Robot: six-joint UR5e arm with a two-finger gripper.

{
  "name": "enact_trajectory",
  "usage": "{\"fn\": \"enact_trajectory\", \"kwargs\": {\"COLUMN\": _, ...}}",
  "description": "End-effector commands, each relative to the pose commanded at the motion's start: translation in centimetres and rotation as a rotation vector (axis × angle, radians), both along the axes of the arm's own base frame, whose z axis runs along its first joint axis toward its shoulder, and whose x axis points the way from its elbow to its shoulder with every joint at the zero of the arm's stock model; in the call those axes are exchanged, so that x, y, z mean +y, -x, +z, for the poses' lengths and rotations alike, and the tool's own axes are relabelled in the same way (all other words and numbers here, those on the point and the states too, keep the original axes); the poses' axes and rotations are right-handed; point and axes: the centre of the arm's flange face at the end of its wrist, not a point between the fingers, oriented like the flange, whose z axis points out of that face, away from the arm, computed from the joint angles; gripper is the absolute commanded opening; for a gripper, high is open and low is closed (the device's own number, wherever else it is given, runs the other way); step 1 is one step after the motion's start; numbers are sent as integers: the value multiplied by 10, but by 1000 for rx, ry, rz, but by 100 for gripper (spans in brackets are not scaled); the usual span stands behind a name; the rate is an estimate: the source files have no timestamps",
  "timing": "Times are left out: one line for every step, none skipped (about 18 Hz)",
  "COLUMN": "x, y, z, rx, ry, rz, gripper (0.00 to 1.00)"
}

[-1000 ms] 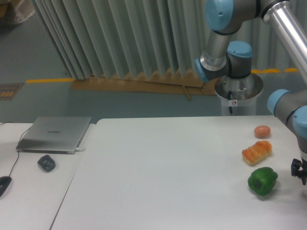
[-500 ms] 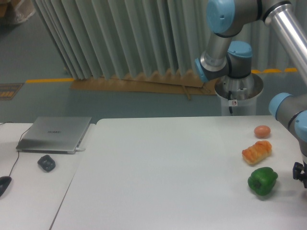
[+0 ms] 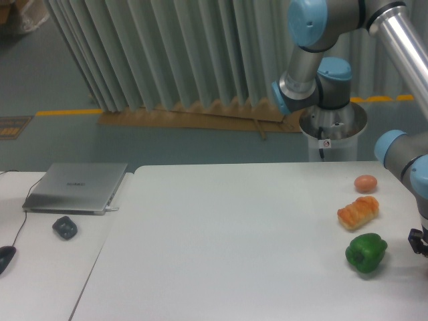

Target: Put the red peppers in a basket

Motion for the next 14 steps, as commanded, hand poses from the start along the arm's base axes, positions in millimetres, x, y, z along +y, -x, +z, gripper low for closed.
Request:
{"fn": "enact_trajectory", "kwargs": {"x": 0, "y": 0, "z": 2, "rx": 2, "ry": -1, "rz": -1, "gripper": 43}}
{"fn": "enact_trajectory", "kwargs": {"x": -1, "y": 0, "z": 7, "rx": 7, "ry": -6, "rz": 0, "gripper": 43}}
{"fn": "enact_trajectory", "kwargs": {"x": -3, "y": -3, "z": 16, "rx": 13, "ry": -12, "rz": -2, "gripper": 43}}
{"fn": "enact_trajectory", "kwargs": {"x": -3, "y": -6, "z": 24, "rx": 13, "ry": -29, "rz": -4, "gripper": 43}}
{"fn": "enact_trajectory", "kwargs": {"x": -3, "y": -10, "z": 32, "rx": 2, "ry": -49, "rz": -6, "gripper": 43}}
{"fn": "enact_trajectory", "kwargs": {"x": -4, "y": -15, "z": 40, "rx": -16, "ry": -58, "rz": -10, "gripper": 43}}
{"fn": "enact_trajectory", "kwargs": {"x": -6, "y": -18, "z": 45, "rx": -24, "ry": -56, "rz": -11, "gripper": 42}}
{"fn": "enact_trajectory", "kwargs": {"x": -8, "y": -22, "z": 51, "rx": -39, "ry": -45, "rz": -21, "gripper": 42}}
{"fn": "enact_trajectory", "kwargs": {"x": -11, "y": -26, "z": 55, "rx": -55, "ry": -31, "rz": -42, "gripper": 42}}
{"fn": "enact_trajectory", "kwargs": {"x": -15, "y": -32, "z": 63, "rx": -80, "ry": -6, "rz": -106, "gripper": 42}}
{"fn": "enact_trajectory", "kwargs": {"x": -19, "y": -36, "z": 70, "rx": -101, "ry": 13, "rz": -154, "gripper": 42}}
{"fn": "enact_trajectory", "kwargs": {"x": -27, "y": -38, "z": 81, "rx": -116, "ry": 21, "rz": -190, "gripper": 42}}
{"fn": "enact_trajectory", "kwargs": {"x": -37, "y": -36, "z": 88, "rx": -127, "ry": 26, "rz": -211, "gripper": 42}}
{"fn": "enact_trajectory", "kwargs": {"x": -50, "y": -29, "z": 93, "rx": -142, "ry": 29, "rz": -242, "gripper": 42}}
